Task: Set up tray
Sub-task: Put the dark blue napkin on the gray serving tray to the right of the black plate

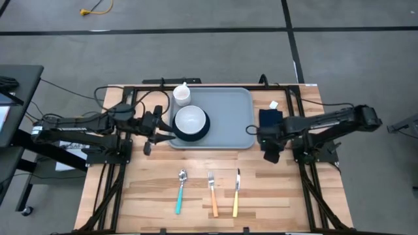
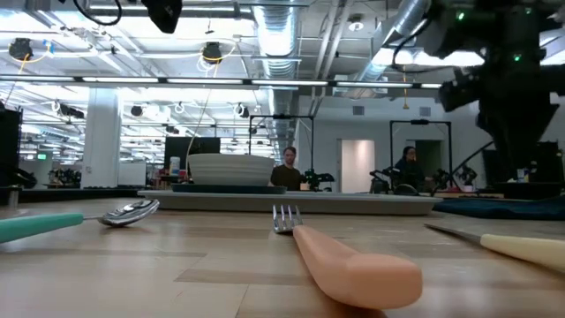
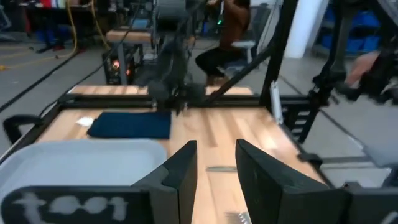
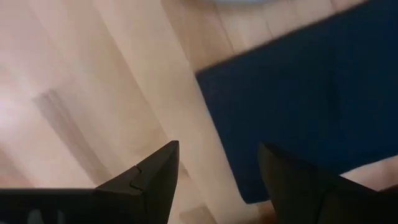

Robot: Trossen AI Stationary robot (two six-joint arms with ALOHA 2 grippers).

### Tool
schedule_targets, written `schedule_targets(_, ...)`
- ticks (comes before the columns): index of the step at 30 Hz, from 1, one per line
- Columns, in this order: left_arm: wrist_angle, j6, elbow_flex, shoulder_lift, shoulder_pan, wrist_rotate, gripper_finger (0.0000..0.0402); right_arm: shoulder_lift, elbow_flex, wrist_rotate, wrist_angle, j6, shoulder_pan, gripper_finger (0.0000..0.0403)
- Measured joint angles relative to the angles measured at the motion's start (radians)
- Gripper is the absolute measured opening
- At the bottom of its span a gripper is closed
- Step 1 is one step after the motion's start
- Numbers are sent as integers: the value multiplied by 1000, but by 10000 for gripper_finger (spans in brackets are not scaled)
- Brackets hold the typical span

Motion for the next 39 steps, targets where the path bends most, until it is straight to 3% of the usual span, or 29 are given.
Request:
schedule_targets(9,11,-23,-39,-10,-96,9,98,208,0,14,18,-120,-8,211)
schedule_targets(17,49,5,-49,-62,-106,8,98,380,3,53,62,-233,-40,211)
schedule_targets(25,-90,7,-49,-187,-111,21,98,489,26,-35,62,-314,-115,200)
schedule_targets(30,-149,28,-49,-246,-111,20,98,486,32,-26,57,-335,-127,146)
schedule_targets(36,-184,39,-49,-267,-111,8,98,492,34,-1,53,-355,-140,22)
schedule_targets(39,-186,39,-49,-267,-111,8,98,492,35,3,52,-300,-151,15)
